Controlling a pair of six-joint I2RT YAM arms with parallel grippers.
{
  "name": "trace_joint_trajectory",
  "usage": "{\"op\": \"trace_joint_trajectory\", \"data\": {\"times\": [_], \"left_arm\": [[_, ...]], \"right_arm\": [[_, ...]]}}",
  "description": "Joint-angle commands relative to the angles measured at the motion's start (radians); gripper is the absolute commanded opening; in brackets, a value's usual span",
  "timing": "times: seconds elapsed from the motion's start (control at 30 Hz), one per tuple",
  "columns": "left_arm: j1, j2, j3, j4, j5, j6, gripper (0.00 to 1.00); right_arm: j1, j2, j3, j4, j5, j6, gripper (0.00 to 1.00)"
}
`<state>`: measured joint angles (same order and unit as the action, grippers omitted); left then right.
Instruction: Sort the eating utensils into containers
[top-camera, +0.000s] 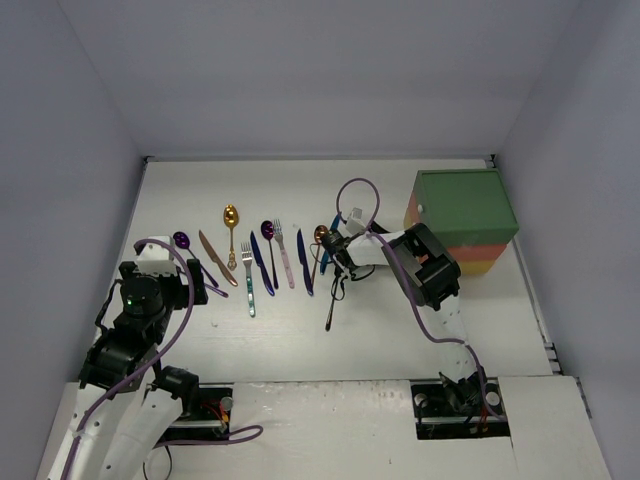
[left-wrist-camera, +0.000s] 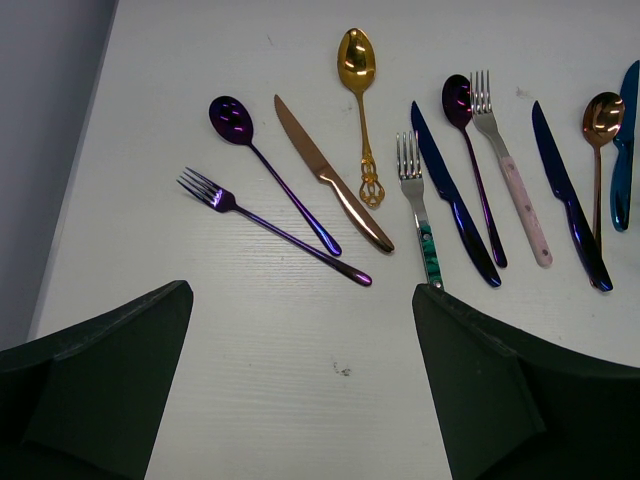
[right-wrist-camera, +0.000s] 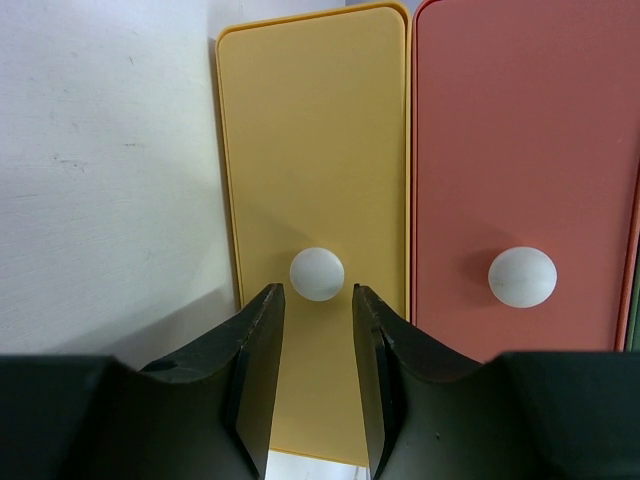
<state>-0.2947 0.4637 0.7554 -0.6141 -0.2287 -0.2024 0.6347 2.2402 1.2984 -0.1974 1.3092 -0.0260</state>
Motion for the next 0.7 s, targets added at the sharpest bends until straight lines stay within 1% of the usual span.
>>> {"op": "trace_joint_trajectory", "data": {"times": [0.0, 0.13, 0.67], "left_arm": [[-0.003, 0.009, 0.005, 0.078, 0.008, -0.012, 0.9], [-0.003, 0.01, 0.005, 0.08, 0.009, -0.014, 0.9], [-0.003, 0.014, 0.005, 0.079, 0.015, -0.014, 0.9]], "right_arm": [[-0.009, 0.002, 0.039, -0.003, 0.083, 0.026, 0.31], [-0.014, 0.003, 0.041, -0.003, 0.106, 0.026, 0.33], [-0.018, 0.05, 0.036, -0.002, 0.216, 0.014, 0.32]]}}
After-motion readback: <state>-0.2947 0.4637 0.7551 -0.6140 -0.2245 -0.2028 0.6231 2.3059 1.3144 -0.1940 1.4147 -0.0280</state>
